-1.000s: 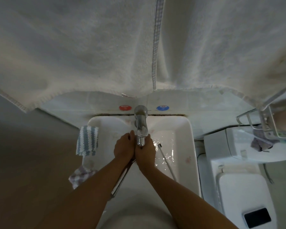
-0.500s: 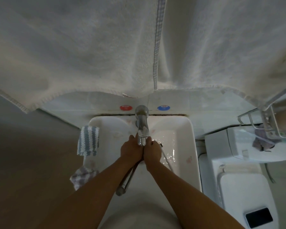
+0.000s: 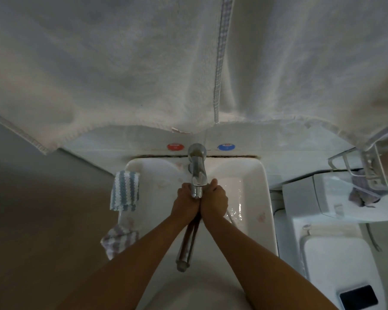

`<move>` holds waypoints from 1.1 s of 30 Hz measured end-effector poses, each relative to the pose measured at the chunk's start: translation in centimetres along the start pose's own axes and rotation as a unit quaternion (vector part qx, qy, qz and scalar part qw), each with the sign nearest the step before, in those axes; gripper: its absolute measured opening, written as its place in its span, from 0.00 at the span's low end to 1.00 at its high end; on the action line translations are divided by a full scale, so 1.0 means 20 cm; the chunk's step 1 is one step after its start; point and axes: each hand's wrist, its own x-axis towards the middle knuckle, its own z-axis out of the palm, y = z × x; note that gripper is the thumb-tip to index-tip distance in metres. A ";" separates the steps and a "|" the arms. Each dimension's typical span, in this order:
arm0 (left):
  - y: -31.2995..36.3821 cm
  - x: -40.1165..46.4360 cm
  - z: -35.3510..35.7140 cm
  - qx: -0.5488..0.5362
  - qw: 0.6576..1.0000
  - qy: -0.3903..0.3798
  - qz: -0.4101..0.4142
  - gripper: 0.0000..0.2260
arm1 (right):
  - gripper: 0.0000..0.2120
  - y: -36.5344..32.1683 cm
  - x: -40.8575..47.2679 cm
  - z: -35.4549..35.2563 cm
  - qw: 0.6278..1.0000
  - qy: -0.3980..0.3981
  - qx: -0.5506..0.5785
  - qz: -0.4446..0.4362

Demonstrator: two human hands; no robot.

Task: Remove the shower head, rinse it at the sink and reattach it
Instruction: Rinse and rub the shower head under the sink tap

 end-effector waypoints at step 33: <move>-0.13 -0.40 -0.04 -0.053 0.983 -0.107 -0.139 0.13 | 0.27 -0.27 -0.27 -0.41 0.947 -0.161 0.077 -0.267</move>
